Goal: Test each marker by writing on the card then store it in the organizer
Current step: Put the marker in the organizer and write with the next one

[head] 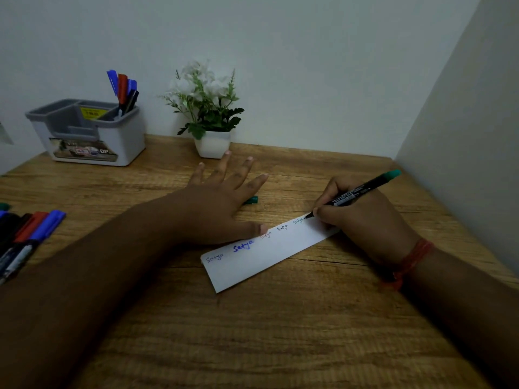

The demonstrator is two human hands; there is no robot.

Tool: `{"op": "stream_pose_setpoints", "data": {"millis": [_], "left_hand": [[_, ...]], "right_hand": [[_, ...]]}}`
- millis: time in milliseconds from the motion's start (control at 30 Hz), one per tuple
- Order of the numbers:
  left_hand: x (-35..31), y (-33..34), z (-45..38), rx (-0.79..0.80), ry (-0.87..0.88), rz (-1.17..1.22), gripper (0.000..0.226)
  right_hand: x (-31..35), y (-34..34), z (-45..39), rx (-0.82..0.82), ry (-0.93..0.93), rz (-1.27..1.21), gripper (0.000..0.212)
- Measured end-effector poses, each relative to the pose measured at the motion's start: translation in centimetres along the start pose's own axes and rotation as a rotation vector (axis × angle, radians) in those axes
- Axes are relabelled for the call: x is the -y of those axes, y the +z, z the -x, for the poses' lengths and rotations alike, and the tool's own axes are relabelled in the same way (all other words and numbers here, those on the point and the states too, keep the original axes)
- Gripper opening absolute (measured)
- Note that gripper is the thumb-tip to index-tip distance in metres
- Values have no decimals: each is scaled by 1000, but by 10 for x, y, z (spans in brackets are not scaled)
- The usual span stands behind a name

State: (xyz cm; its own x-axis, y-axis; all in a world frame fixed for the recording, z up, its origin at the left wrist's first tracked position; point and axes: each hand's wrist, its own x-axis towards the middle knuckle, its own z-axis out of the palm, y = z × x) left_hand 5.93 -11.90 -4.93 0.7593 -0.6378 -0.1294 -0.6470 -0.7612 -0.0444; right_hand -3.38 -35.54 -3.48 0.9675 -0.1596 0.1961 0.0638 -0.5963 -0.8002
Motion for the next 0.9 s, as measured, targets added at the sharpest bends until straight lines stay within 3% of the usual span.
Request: {"op": "stream_pose_setpoints", "data": {"millis": [267,367,433,667,900], "left_hand": [[3,1,1,-36,6,22,100],[6,0,0,-117,-13,100,89],[8,-3,0,-205,-35,132,79],[13,-6,-1,-350,-13,164,47],[7,-6,0,-427,3,277,16]], "right_hand": [[-6,-4,-3,5,66,-345,10],[-4,-6,1,16,28,-361,11],[-1,-7,3,-27,-16,-365,5],[4,-12,2,-164,-122,-322,10],[4,-13,8,-62,-139,-351,16]]}}
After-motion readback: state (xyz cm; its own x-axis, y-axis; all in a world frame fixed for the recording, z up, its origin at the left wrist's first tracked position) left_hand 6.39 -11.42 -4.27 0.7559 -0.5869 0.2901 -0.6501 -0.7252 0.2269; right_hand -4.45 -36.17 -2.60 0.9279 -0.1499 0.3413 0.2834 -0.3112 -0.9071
